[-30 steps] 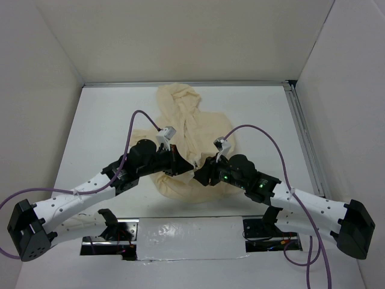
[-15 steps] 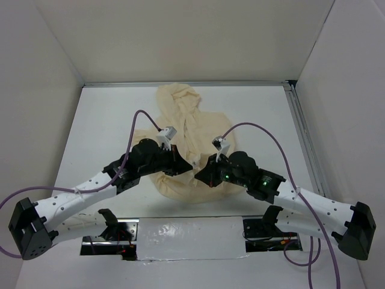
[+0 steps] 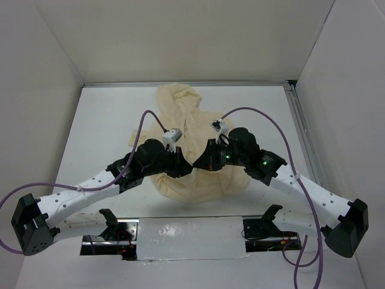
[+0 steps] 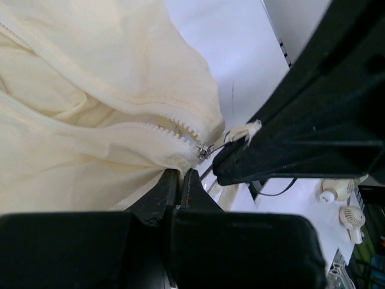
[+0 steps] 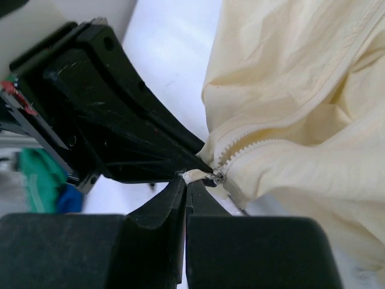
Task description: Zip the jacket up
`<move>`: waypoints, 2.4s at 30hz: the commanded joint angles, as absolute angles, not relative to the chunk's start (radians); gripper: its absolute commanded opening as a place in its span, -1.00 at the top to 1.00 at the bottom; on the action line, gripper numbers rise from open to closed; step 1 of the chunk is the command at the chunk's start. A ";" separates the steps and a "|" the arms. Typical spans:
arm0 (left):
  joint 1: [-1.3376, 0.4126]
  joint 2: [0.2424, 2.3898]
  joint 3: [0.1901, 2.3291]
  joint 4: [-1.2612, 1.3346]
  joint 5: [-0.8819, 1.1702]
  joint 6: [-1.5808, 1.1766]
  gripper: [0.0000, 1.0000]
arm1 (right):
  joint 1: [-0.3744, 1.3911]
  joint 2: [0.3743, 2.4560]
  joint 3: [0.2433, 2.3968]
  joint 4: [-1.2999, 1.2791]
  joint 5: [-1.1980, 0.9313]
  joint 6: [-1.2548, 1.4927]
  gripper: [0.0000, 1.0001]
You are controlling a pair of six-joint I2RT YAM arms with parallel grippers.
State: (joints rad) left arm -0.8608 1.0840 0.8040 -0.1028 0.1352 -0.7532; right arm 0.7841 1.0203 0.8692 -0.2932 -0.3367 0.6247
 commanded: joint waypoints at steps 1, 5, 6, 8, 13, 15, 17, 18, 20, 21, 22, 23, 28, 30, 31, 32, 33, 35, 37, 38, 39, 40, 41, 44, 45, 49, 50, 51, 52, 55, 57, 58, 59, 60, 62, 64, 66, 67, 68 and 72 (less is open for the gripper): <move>-0.867 1.055 0.770 -0.147 0.158 -0.718 1.00 | 0.700 1.018 0.888 -0.115 -0.475 0.765 1.00; -0.877 1.019 0.726 -0.147 0.224 -0.701 1.00 | 0.637 1.100 0.913 -0.081 -0.526 0.893 1.00; -0.885 1.011 0.718 -0.144 0.235 -0.696 1.00 | 0.626 1.117 0.926 -0.087 -0.517 0.920 1.00; -0.890 0.999 0.710 -0.150 0.255 -0.684 1.00 | 0.614 1.166 0.933 -0.090 -0.511 0.958 1.00; -0.920 1.011 0.721 -0.213 0.304 -0.658 1.00 | 0.589 1.230 0.973 -0.195 -0.270 0.966 1.00; -0.923 1.000 0.712 -0.228 0.325 -0.657 1.00 | 0.594 1.230 0.968 -0.209 -0.239 0.943 1.00; -0.923 0.974 0.701 -0.255 0.321 -0.660 1.00 | 0.594 1.235 0.965 -0.265 -0.175 0.901 1.00; -0.923 0.965 0.696 -0.261 0.318 -0.660 1.00 | 0.594 1.238 0.966 -0.268 -0.178 0.876 1.00; -0.923 0.951 0.696 -0.275 0.292 -0.652 1.00 | 0.601 1.218 0.922 -0.205 -0.277 0.879 1.00; -0.923 0.943 0.698 -0.265 0.307 -0.637 1.00 | 0.606 1.212 0.904 -0.196 -0.291 0.879 1.00; -0.923 0.933 0.704 -0.253 0.325 -0.632 1.00 | 0.612 1.216 0.910 -0.213 -0.234 0.873 1.00; -0.923 0.908 0.709 -0.242 0.369 -0.624 1.00 | 0.614 1.224 0.917 -0.245 -0.203 0.859 1.00; -0.925 0.876 0.703 -0.293 0.420 -0.603 1.00 | 0.540 1.310 0.958 -0.140 -0.126 0.816 1.00; -0.930 0.891 0.689 -0.311 0.419 -0.623 1.00 | 0.514 1.380 1.026 -0.095 -0.060 0.766 1.00; -0.930 0.896 0.666 -0.313 0.431 -0.635 1.00 | 0.493 1.409 1.049 -0.081 -0.040 0.761 1.00; -0.931 0.897 0.652 -0.302 0.446 -0.647 1.00 | 0.473 1.437 1.075 -0.048 -0.040 0.747 1.00; -0.931 0.894 0.635 -0.295 0.459 -0.661 1.00 | 0.453 1.500 1.125 -0.035 -0.046 0.736 1.00; -0.931 0.891 0.588 -0.273 0.477 -0.692 1.00 | 0.391 1.558 1.172 0.026 -0.080 0.716 1.00; -0.934 0.897 0.543 -0.243 0.520 -0.716 1.00 | 0.344 1.652 1.289 0.054 -0.095 0.692 1.00; -0.934 0.903 0.529 -0.232 0.532 -0.724 1.00 | 0.331 1.682 1.320 0.055 -0.098 0.683 1.00; -0.937 0.908 0.513 -0.221 0.566 -0.723 1.00 | 0.309 1.750 1.356 0.069 -0.104 0.672 1.00; -0.939 0.925 0.509 -0.218 0.575 -0.729 1.00 | 0.296 1.782 1.389 0.077 -0.110 0.666 1.00; -0.942 0.931 0.508 -0.225 0.580 -0.732 1.00 | 0.290 1.849 1.467 0.075 -0.110 0.661 1.00; -0.946 0.931 0.494 -0.247 0.591 -0.730 1.00 | 0.267 1.963 1.627 0.029 -0.098 0.643 1.00; -0.945 0.920 0.492 -0.256 0.577 -0.735 1.00 | 0.259 1.976 1.649 0.012 -0.124 0.640 1.00; -0.951 0.884 0.505 -0.304 0.560 -0.739 1.00 | 0.262 1.902 1.551 0.094 -0.137 0.592 1.00; -0.951 0.876 0.502 -0.308 0.566 -0.744 1.00 | 0.261 1.907 1.566 0.074 -0.117 0.578 1.00; -0.953 0.858 0.499 -0.317 0.569 -0.759 1.00 | 0.255 1.917 1.595 0.040 -0.107 0.572 1.00; -0.954 0.851 0.492 -0.318 0.584 -0.765 1.00 | 0.246 1.955 1.667 0.022 -0.121 0.563 1.00; -0.956 0.841 0.457 -0.305 0.636 -0.793 1.00 | 0.213 2.082 1.860 -0.046 -0.138 0.552 1.00; -0.957 0.842 0.445 -0.327 0.655 -0.822 1.00 | 0.195 2.203 2.043 -0.119 -0.130 0.557 1.00; -0.957 0.841 0.437 -0.331 0.670 -0.828 1.00 | 0.187 2.238 2.104 -0.147 -0.124 0.560 1.00; -0.959 0.830 0.430 -0.327 0.686 -0.833 1.00 | 0.184 2.267 2.150 -0.175 -0.118 0.557 1.00; -0.960 0.821 0.422 -0.330 0.701 -0.839 1.00 | 0.183 2.311 2.216 -0.172 -0.101 0.554 1.00; -0.962 0.801 0.411 -0.347 0.721 -0.842 1.00 | 0.170 2.365 2.308 -0.192 -0.059 0.563 1.00; -0.962 0.779 0.413 -0.393 0.724 -0.847 1.00 | 0.154 2.382 2.341 -0.216 -0.070 0.600 1.00; -0.963 0.769 0.400 -0.396 0.747 -0.850 1.00 | 0.129 2.331 2.254 -0.171 -0.135 0.609 1.00; -0.962 0.761 0.397 -0.402 0.750 -0.853 1.00 | 0.126 2.307 2.184 -0.123 -0.130 0.597 1.00; -0.963 0.759 0.393 -0.403 0.756 -0.856 1.00 | 0.123 2.283 2.172 -0.130 -0.118 0.572 1.00; -0.963 0.773 0.393 -0.385 0.756 -0.865 1.00 | 0.112 2.197 2.028 -0.091 -0.440 0.513 1.00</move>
State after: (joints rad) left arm -0.8852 0.7807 0.4198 -0.1246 0.3000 -0.8146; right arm 0.2707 2.3283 2.0651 -0.5720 -0.4740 0.6182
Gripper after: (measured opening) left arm 0.048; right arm 0.008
